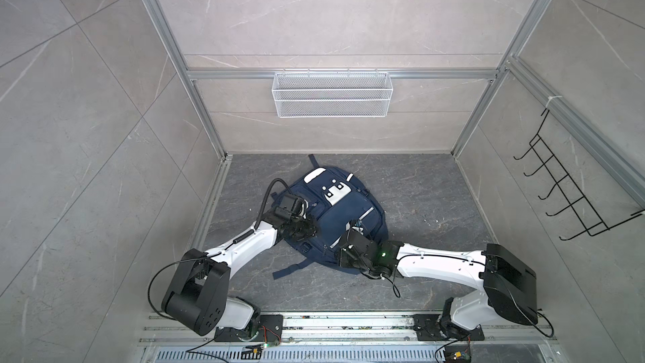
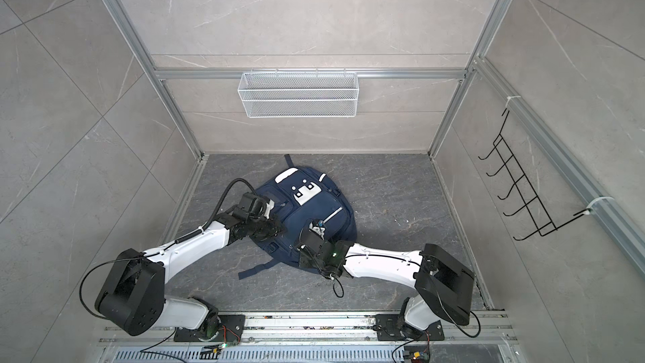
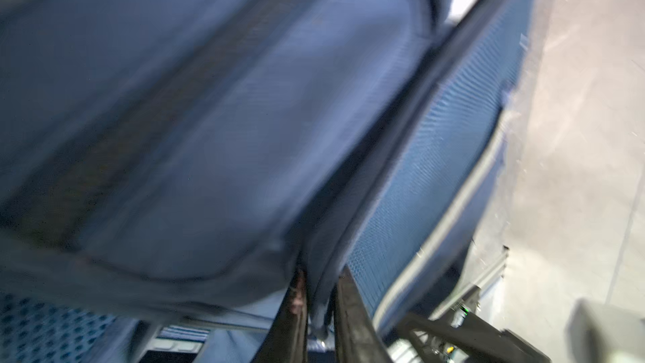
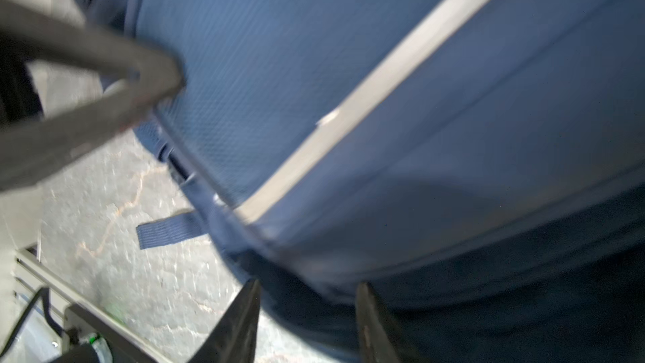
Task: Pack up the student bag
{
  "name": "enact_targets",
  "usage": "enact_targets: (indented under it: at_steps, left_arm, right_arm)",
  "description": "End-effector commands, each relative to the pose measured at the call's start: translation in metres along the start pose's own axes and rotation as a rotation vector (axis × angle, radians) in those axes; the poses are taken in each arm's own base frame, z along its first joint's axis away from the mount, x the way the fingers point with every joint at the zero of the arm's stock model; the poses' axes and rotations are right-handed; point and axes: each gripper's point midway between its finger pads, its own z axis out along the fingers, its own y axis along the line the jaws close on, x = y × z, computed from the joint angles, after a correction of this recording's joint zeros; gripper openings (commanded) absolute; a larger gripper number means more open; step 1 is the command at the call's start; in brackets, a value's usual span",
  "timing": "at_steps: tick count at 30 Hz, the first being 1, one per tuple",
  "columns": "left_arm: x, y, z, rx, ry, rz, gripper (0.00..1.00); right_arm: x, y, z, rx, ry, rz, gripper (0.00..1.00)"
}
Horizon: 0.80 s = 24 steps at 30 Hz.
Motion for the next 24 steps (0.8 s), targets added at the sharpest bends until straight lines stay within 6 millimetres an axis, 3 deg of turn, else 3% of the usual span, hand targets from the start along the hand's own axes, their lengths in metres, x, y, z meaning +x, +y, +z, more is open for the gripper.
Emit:
enact_targets:
  at_steps: [1, 3, 11, 18, 24]
  left_arm:
    - [-0.015, -0.046, -0.004, 0.132, -0.039, 0.034, 0.16]
    - [-0.015, -0.051, -0.004, 0.144, -0.043, 0.03, 0.16]
    - [-0.014, -0.051, -0.009, 0.139, -0.05, 0.029, 0.16]
    - [-0.013, -0.054, -0.01, 0.149, -0.051, 0.029, 0.13]
    - [-0.012, -0.055, -0.012, 0.151, -0.048, 0.029, 0.12]
  right_arm:
    - [0.003, 0.016, -0.008, 0.003, -0.012, -0.061, 0.47]
    - [0.004, 0.02, -0.008, 0.007, -0.025, -0.073, 0.47]
    - [-0.013, 0.006, -0.008, 0.1, -0.109, -0.082, 0.46]
    - [-0.019, 0.012, 0.004, 0.117, -0.104, -0.109, 0.4]
    - [-0.023, 0.004, 0.013, 0.145, -0.117, -0.093, 0.36]
